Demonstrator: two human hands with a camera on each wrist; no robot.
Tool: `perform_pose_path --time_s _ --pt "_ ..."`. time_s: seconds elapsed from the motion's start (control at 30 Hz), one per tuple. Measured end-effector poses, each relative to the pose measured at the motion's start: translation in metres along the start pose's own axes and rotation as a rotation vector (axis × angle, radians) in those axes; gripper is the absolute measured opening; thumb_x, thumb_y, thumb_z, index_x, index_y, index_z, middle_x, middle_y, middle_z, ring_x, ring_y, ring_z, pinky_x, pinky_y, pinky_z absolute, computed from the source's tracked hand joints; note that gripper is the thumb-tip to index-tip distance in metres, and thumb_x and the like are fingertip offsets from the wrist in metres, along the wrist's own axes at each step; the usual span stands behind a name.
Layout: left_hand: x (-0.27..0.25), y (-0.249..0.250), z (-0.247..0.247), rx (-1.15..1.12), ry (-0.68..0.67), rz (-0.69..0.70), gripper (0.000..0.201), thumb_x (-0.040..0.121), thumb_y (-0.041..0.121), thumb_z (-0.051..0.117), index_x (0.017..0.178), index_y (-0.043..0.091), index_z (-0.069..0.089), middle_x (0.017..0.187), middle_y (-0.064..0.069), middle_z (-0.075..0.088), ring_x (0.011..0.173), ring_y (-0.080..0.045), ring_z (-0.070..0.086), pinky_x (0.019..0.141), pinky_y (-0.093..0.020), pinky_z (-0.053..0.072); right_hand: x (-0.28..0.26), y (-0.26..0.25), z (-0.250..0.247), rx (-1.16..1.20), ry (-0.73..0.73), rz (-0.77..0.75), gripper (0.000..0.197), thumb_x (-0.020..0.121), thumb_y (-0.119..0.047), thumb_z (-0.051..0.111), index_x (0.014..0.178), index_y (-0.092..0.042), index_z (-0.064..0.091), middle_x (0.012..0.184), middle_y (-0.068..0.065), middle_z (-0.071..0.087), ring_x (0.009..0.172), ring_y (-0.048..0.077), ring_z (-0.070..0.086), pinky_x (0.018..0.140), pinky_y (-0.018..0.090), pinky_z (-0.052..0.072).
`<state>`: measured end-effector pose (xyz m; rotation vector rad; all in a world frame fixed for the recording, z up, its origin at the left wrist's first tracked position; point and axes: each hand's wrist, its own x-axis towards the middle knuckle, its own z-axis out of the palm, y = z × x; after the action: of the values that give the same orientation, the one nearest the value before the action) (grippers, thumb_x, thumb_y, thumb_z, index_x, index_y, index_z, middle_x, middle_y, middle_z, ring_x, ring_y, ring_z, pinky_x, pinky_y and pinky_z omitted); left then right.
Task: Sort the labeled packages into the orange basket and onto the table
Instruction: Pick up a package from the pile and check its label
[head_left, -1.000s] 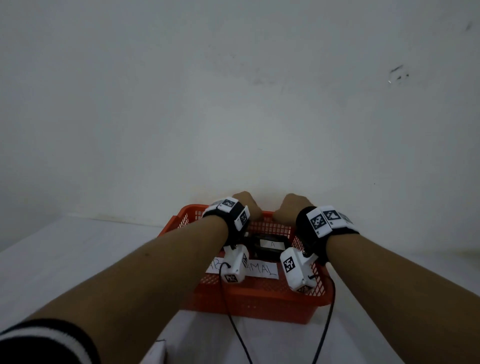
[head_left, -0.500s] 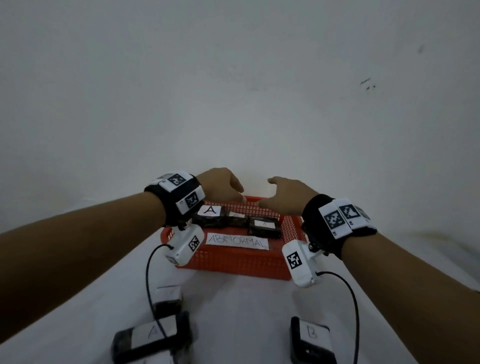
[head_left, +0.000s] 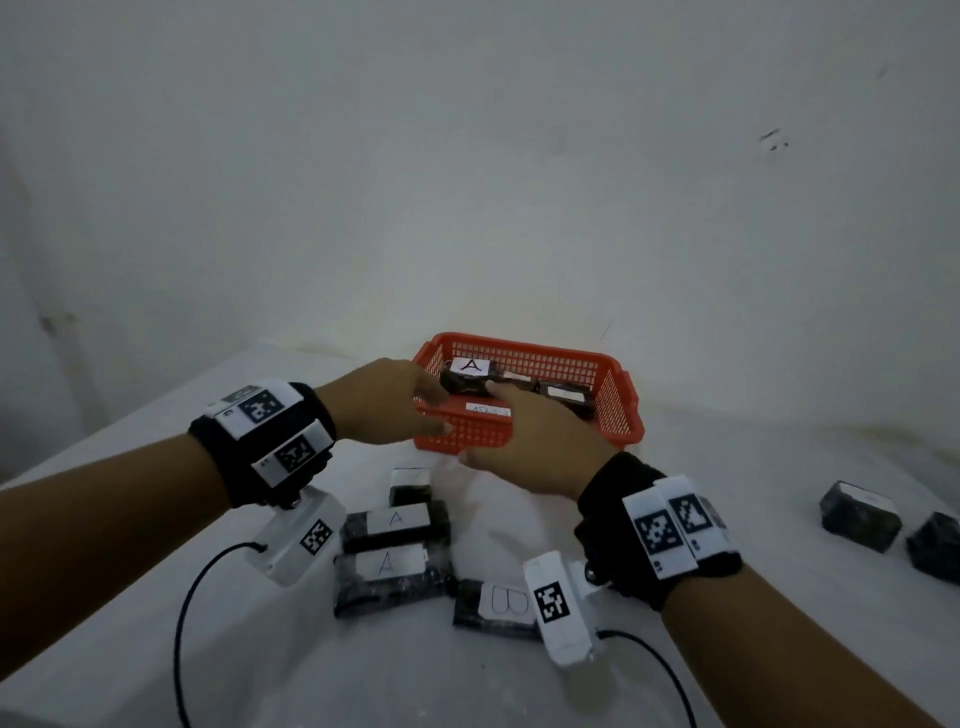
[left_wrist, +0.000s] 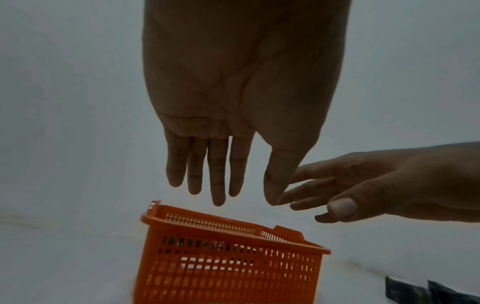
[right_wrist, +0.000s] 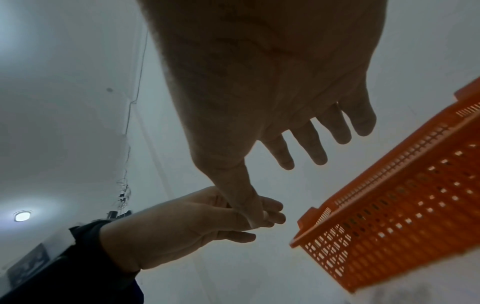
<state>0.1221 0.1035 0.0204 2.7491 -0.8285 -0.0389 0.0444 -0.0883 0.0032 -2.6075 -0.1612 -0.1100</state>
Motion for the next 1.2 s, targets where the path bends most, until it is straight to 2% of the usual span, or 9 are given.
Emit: perform_pose_path --time_s 0.1,0.2,0.3,0.53,0.73,0.83,0.97,1.1,1.2 --pt "-0.03 -0.009 0.01 0.0 -0.017 -0.013 0.046 0.096 0.048 0.067 0.137 0.027 0.065 0.14 0.006 0.065 0.127 -0.014 0.059 0.106 -0.03 0.043 -0.016 -0.002 0.02 0.006 -0.02 -0.011 0.075 0.084 -0.052 0.078 0.148 -0.025 0.05 0.137 -0.007 0.063 0.127 0.017 0.06 0.108 0.035 0.049" --pt "-0.055 -0.02 0.024 0.008 -0.056 -0.051 0.055 0.095 0.052 0.066 0.143 0.025 0.06 0.146 0.008 0.06 0.134 -0.012 0.054 0.11 -0.027 0.039 -0.028 0.003 0.041 -0.015 -0.065 0.021 0.095 0.084 -0.057 0.077 0.162 -0.024 0.033 0.164 -0.002 0.042 0.15 0.021 0.041 0.122 0.04 0.035" --pt "-0.075 -0.026 0.041 0.011 -0.087 -0.081 0.059 0.094 0.051 0.069 0.145 0.024 0.058 0.145 0.006 0.06 0.132 -0.012 0.055 0.106 -0.024 0.041 -0.042 0.004 0.06 -0.017 -0.158 0.043 0.1 0.083 -0.056 0.08 0.163 -0.026 0.029 0.168 -0.001 0.036 0.152 0.022 0.035 0.124 0.04 0.032" --pt "-0.091 -0.024 0.071 0.043 -0.09 -0.08 0.06 0.082 0.052 0.08 0.133 0.025 0.066 0.122 0.005 0.06 0.099 -0.01 0.057 0.085 -0.023 0.048 -0.047 0.001 0.083 0.001 -0.19 0.036 0.077 0.083 -0.032 0.086 0.15 -0.022 0.05 0.145 0.003 0.053 0.132 0.02 0.051 0.106 0.028 0.041" --pt "-0.092 -0.02 0.082 0.057 -0.049 -0.072 0.059 0.074 0.053 0.086 0.123 0.024 0.07 0.107 0.008 0.054 0.094 -0.01 0.053 0.073 -0.022 0.042 -0.043 0.005 0.093 -0.003 -0.151 0.025 0.06 0.081 -0.028 0.086 0.134 -0.025 0.06 0.123 0.001 0.057 0.104 0.014 0.052 0.084 0.022 0.04" --pt "-0.094 -0.019 0.087 0.058 -0.025 -0.065 0.054 0.075 0.052 0.084 0.119 0.024 0.069 0.109 0.008 0.056 0.097 -0.01 0.051 0.077 -0.023 0.045 -0.041 0.005 0.098 0.014 -0.138 0.014 0.051 0.079 -0.022 0.087 0.124 -0.023 0.064 0.115 -0.003 0.062 0.099 0.012 0.057 0.073 0.016 0.042" --pt "-0.098 -0.017 0.092 0.084 -0.012 -0.034 0.045 0.08 0.054 0.079 0.115 0.026 0.072 0.109 0.007 0.059 0.106 -0.014 0.054 0.08 -0.024 0.045 -0.037 0.002 0.103 0.031 -0.158 0.0 0.061 0.079 -0.02 0.087 0.134 -0.02 0.062 0.123 0.001 0.064 0.099 0.013 0.057 0.085 0.021 0.046" --pt "-0.099 -0.017 0.092 0.097 -0.015 -0.01 0.054 0.08 0.056 0.078 0.123 0.026 0.068 0.114 0.002 0.065 0.109 -0.018 0.056 0.084 -0.028 0.049 -0.035 0.006 0.098 0.009 -0.17 -0.011 0.049 0.081 -0.022 0.086 0.126 -0.015 0.07 0.112 -0.001 0.063 0.091 0.01 0.056 0.074 0.017 0.044" --pt "-0.097 -0.018 0.089 0.077 -0.026 -0.01 0.05 0.078 0.054 0.079 0.118 0.026 0.07 0.11 0.003 0.066 0.105 -0.017 0.056 0.081 -0.028 0.047 -0.038 0.011 0.091 0.079 -0.134 -0.009 0.046 0.077 -0.022 0.089 0.12 -0.017 0.073 0.106 -0.008 0.066 0.09 0.008 0.064 0.071 0.009 0.047"
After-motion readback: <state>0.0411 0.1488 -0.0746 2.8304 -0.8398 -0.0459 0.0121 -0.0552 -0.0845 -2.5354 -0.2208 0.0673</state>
